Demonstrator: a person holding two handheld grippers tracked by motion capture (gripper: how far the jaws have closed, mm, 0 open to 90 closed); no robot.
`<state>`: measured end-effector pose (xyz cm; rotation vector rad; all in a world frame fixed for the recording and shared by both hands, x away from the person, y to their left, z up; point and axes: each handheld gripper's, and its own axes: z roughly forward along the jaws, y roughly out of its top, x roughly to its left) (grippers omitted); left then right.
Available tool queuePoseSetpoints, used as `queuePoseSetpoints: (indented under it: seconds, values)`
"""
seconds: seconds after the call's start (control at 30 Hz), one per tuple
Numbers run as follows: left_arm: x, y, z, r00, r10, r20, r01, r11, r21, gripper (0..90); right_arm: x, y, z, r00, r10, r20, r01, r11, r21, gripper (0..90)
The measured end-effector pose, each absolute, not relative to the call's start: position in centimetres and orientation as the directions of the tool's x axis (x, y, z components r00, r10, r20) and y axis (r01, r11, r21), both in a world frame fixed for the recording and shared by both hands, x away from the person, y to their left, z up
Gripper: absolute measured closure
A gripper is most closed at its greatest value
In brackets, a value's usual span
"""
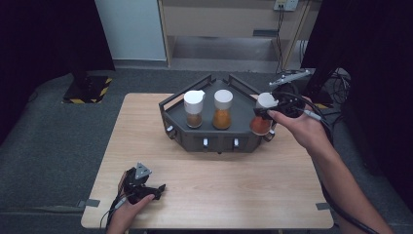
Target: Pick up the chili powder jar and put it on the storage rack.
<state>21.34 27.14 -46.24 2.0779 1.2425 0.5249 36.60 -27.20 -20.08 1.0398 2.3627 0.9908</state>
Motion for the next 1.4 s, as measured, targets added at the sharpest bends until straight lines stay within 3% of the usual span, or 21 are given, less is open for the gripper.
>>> queuePoseSetpoints:
  seconds: [1.4]
  values:
    - [21.5, 27.1, -46.3, 0.470, 0.882, 0.006, 0.620, -0.336, 0.709, 0.0, 41.3, -22.3, -21.6, -0.671, 0.739, -0.062, 0.489, 0.504, 0.712, 34.0]
